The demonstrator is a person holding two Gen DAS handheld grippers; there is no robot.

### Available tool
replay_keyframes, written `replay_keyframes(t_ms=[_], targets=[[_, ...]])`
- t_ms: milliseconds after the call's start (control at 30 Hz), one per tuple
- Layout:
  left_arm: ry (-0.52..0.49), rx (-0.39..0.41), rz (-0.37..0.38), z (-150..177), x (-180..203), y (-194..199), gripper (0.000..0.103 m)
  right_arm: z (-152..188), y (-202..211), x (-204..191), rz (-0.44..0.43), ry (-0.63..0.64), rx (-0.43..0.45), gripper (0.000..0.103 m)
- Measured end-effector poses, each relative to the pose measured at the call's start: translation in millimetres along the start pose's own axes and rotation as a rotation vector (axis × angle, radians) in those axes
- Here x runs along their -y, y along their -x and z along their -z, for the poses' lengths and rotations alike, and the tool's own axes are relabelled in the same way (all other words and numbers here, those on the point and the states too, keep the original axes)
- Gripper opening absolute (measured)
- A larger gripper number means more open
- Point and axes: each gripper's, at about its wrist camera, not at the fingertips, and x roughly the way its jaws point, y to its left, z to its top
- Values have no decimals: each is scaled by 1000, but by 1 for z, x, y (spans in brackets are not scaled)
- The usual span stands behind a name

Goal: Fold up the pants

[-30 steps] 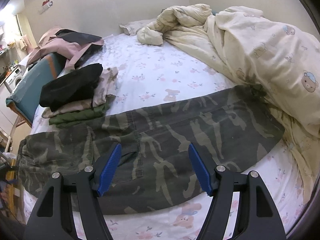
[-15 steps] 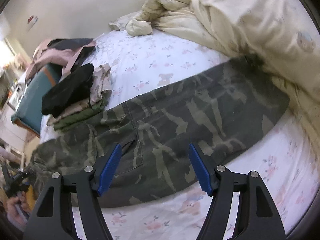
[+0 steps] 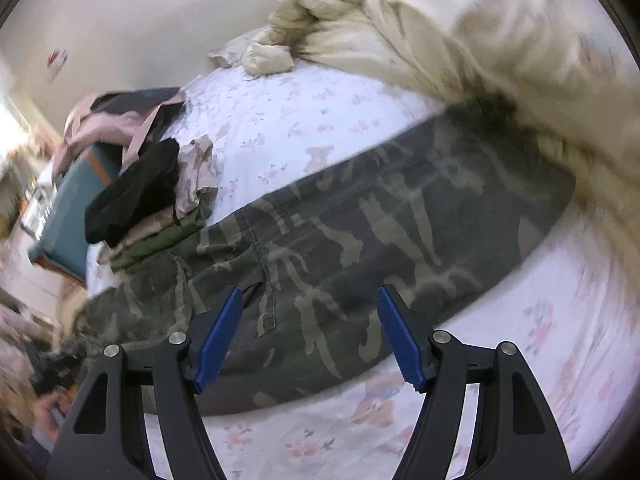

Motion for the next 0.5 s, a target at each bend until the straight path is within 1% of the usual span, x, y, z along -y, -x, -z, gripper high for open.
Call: replay_keyframes(t_ms=[33, 67, 133, 200, 333, 367, 433, 467, 500], targets=[[-22, 19, -3, 1, 6, 6, 8, 3, -2, 8, -23, -44, -16, 72], [-30, 32, -3, 0, 10, 11, 8, 9, -6, 20, -71, -114, -44, 74], [-24, 38, 3, -2, 10, 21, 7, 20, -14, 43, -135, -245, -83, 80], [-23, 35, -1, -4, 10, 23, 7, 29, -25, 69, -118, -359, -93, 80], [-45, 17, -11, -3, 7, 20, 7, 42, -53, 107, -61, -456, -158, 79], [-46, 14, -11, -3, 6, 18, 7, 45, -57, 113, -52, -469, -159, 79], [-50, 10, -17, -2, 4, 14, 7, 43, -65, 121, -38, -473, -151, 73], [-49, 8, -22, -1, 4, 12, 7, 41, -68, 125, -36, -482, -141, 72], [-49, 7, -26, -1, 4, 11, 7, 40, -69, 130, -51, -518, -112, 69]])
